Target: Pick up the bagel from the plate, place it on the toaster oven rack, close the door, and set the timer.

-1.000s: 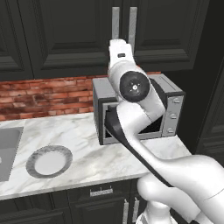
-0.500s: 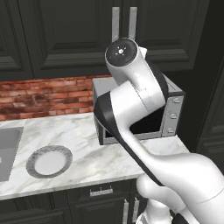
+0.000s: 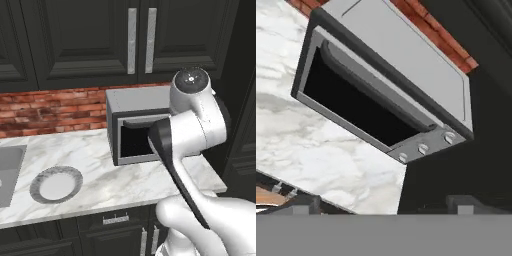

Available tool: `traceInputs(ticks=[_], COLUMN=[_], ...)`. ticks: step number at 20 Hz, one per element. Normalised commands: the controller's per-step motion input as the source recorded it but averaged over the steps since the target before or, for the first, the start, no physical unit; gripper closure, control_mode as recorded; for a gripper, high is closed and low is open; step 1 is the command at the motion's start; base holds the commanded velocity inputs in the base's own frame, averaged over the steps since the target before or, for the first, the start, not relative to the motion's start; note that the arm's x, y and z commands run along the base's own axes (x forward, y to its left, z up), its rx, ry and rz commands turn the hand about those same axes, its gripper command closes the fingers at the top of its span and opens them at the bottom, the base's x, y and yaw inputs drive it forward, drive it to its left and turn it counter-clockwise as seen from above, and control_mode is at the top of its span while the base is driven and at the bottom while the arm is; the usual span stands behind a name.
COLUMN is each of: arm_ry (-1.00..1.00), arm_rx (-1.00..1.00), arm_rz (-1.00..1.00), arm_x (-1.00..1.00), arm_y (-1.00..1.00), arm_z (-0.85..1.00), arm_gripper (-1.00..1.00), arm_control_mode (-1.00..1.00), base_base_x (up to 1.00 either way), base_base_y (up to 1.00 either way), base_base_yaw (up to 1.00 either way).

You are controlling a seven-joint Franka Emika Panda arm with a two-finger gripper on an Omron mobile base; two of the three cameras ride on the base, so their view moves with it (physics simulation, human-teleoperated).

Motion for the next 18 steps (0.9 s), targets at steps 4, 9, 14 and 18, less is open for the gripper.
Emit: traceInputs(ticks=[4,9,14,18], arm_ry=[-0.31,-0.31,-0.05,0.19], arm_rx=[0.48,0.25,0.0,0.0], arm_rz=[-0.18,-0.15,-0.25,-0.21], arm_x=[0.0,0.09,0.3,0.39], arm_y=[-0.76,-0.35,-0.02,-0.22], arm_z=[-0.4,-0.46,-0.42,-0.11], arm_gripper=[-1.0,-1.0,-1.0,-1.0], arm_control_mode=[-1.0,-1.0,-1.0,-1.0], base_base_x=[0.0,0.0,0.0,0.0], base_base_y=[0.0,0.0,0.0,0.0], base_base_yaw=[0.0,0.0,0.0,0.0])
